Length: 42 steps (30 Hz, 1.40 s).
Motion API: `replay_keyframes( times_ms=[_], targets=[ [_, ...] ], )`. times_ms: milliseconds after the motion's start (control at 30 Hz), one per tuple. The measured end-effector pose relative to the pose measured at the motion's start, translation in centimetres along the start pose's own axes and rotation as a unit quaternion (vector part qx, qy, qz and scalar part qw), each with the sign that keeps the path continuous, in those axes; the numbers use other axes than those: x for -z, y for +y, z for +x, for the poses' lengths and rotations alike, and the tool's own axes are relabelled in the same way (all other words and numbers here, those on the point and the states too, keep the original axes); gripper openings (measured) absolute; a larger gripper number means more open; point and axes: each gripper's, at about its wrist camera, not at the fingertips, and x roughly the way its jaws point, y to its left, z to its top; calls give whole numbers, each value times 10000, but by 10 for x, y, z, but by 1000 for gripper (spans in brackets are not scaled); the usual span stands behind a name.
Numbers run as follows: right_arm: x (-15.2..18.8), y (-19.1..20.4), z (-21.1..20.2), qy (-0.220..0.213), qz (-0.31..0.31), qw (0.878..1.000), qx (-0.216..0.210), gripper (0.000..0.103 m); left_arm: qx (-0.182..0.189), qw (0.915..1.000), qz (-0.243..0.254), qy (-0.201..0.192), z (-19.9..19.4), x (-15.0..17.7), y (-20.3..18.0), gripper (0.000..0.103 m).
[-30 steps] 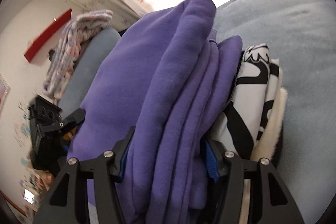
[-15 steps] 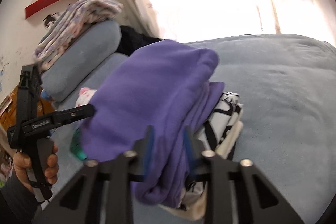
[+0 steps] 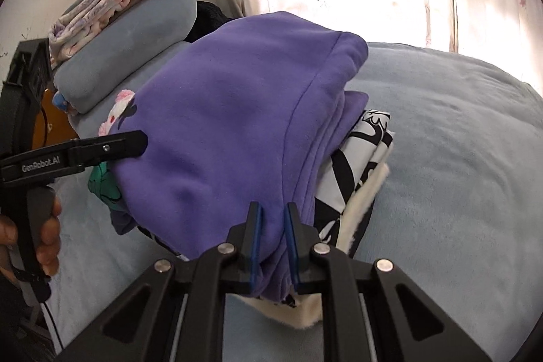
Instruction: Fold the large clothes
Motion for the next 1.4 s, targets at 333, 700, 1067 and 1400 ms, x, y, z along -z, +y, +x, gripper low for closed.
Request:
replay_keyframes(
  times_ms=[333, 700, 1067, 1400],
  targets=[
    [16, 6, -60, 186, 176, 9995, -187, 14, -52, 9982, -495, 321, -38, 20, -6, 88],
    [58, 37, -201, 277, 262, 9988, -306, 14, -334, 9979, 65, 551, -144, 85, -76, 88],
    [119, 23, -299, 541, 628, 9965, 61, 45, -210, 9976, 519, 401, -239, 163, -152, 100],
    [194, -8, -338, 580, 939, 9930, 416, 62, 232, 9948, 833, 531, -264, 234, -205, 100]
  ],
)
